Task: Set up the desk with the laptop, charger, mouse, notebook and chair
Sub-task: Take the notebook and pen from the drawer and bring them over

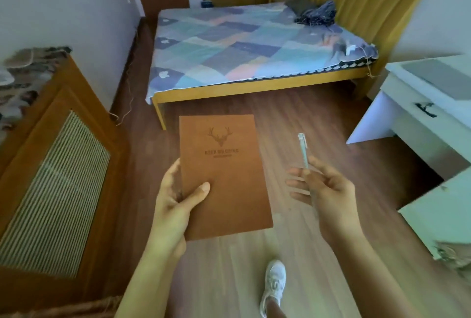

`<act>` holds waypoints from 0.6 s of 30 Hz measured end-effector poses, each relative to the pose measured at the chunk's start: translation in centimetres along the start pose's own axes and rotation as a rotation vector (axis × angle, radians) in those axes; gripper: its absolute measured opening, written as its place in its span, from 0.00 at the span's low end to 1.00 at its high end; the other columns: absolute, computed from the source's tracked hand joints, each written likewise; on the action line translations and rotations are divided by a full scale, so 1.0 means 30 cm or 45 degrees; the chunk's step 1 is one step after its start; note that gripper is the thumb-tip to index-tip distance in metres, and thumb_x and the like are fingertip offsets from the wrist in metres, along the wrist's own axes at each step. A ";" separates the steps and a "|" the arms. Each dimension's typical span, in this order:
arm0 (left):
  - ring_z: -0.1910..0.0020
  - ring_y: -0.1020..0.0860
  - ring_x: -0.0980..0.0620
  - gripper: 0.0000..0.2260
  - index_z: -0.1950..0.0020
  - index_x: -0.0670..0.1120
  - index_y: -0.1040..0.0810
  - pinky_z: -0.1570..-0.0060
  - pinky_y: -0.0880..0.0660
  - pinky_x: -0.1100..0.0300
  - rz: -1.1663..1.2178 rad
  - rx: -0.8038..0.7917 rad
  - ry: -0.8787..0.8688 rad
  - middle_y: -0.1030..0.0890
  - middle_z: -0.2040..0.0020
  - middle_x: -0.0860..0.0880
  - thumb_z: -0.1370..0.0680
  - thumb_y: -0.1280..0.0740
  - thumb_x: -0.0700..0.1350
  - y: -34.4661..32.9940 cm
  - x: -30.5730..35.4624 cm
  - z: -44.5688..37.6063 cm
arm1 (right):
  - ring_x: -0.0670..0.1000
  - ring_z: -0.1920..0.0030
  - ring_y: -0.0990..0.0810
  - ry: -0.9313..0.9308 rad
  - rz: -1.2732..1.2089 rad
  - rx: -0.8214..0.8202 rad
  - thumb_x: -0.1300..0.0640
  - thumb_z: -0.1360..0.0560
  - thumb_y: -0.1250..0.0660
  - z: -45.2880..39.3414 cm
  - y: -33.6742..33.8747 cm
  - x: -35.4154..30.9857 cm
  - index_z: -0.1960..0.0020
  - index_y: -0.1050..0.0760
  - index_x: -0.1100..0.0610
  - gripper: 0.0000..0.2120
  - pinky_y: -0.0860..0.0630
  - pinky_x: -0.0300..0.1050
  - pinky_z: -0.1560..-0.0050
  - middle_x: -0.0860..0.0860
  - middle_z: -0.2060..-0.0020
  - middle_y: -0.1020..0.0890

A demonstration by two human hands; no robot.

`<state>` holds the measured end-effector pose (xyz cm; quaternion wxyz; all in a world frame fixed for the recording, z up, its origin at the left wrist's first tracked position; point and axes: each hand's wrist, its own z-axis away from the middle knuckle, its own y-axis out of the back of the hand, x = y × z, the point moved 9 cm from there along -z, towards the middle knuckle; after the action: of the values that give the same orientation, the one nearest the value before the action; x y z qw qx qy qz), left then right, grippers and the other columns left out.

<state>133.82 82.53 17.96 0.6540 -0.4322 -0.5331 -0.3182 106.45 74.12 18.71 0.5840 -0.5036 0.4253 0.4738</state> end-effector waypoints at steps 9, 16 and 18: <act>0.45 0.18 0.53 0.32 0.30 0.55 0.31 0.54 0.19 0.61 -0.031 -0.059 0.011 0.16 0.44 0.54 0.33 0.27 0.42 -0.392 -0.047 -0.431 | 0.54 0.62 0.15 -0.010 -0.005 0.083 0.65 0.22 0.38 -0.518 0.151 -0.094 0.37 0.27 0.58 0.14 0.20 0.42 0.67 0.54 0.58 0.13; 0.42 0.19 0.51 0.31 0.31 0.56 0.30 0.53 0.20 0.59 -0.016 -0.148 0.020 0.18 0.40 0.51 0.31 0.26 0.42 -0.685 -0.100 -0.700 | 0.54 0.60 0.14 0.029 0.056 0.147 0.63 0.21 0.38 -0.837 0.299 -0.198 0.35 0.28 0.58 0.15 0.17 0.44 0.64 0.51 0.58 0.14; 0.43 0.19 0.51 0.31 0.31 0.56 0.30 0.54 0.20 0.62 -0.020 -0.194 0.019 0.18 0.40 0.52 0.32 0.26 0.42 -0.765 -0.108 -0.762 | 0.53 0.60 0.14 0.037 0.040 0.194 0.63 0.21 0.38 -0.902 0.350 -0.218 0.34 0.28 0.58 0.16 0.18 0.43 0.65 0.51 0.58 0.14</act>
<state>122.60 51.98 18.67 0.6207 -0.4740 -0.5059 -0.3663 94.39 46.95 19.59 0.6068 -0.4577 0.4766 0.4418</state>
